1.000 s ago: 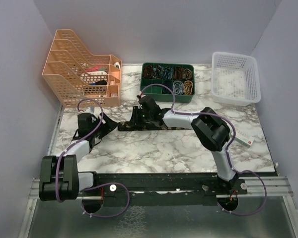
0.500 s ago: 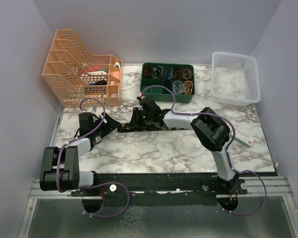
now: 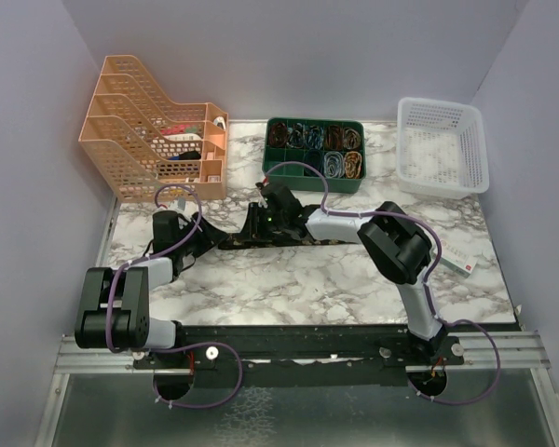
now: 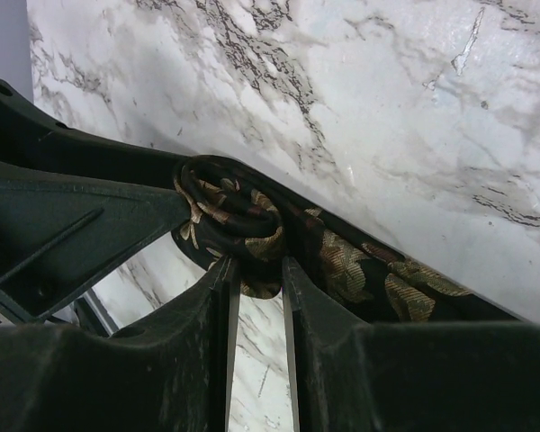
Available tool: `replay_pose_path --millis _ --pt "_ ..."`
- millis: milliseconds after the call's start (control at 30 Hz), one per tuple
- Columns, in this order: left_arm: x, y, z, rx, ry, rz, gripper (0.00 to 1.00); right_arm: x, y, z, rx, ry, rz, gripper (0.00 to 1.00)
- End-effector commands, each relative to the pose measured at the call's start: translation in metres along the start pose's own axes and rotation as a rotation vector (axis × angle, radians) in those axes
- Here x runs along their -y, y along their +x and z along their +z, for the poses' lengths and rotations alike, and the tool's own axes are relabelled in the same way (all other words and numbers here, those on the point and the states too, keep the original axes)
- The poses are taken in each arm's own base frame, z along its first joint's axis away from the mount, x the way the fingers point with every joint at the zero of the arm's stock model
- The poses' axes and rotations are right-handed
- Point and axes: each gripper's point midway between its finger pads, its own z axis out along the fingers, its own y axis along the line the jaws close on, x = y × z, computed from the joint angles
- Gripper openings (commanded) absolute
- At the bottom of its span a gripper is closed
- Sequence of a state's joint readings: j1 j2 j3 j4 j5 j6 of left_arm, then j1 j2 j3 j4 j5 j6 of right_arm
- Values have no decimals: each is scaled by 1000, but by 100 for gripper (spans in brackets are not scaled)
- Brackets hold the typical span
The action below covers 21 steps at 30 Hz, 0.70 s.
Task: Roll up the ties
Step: Roll the tie at the center of the board.
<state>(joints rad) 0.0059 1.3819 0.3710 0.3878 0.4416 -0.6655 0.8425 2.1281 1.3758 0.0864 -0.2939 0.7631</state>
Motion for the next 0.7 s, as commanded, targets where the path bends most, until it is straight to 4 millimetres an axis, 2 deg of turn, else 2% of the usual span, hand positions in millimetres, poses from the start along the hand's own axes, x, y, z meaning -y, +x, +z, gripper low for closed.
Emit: replay_pose_path --millis 0,133,233,467,667 --pt "5 -4 2 7 19 19 51 -16 -6 -9 6 -40 21 31" --pt "7 -7 4 7 27 22 51 -9 -1 -7 -1 -19 44 30" --pt "9 -6 4 0 35 24 51 4 -2 -3 13 37 48 30" --pt "11 -5 -3 19 40 21 62 26 0 4 12 119 53 30" --pt "12 -9 -6 46 37 40 66 30 3 7 3 125 61 31"
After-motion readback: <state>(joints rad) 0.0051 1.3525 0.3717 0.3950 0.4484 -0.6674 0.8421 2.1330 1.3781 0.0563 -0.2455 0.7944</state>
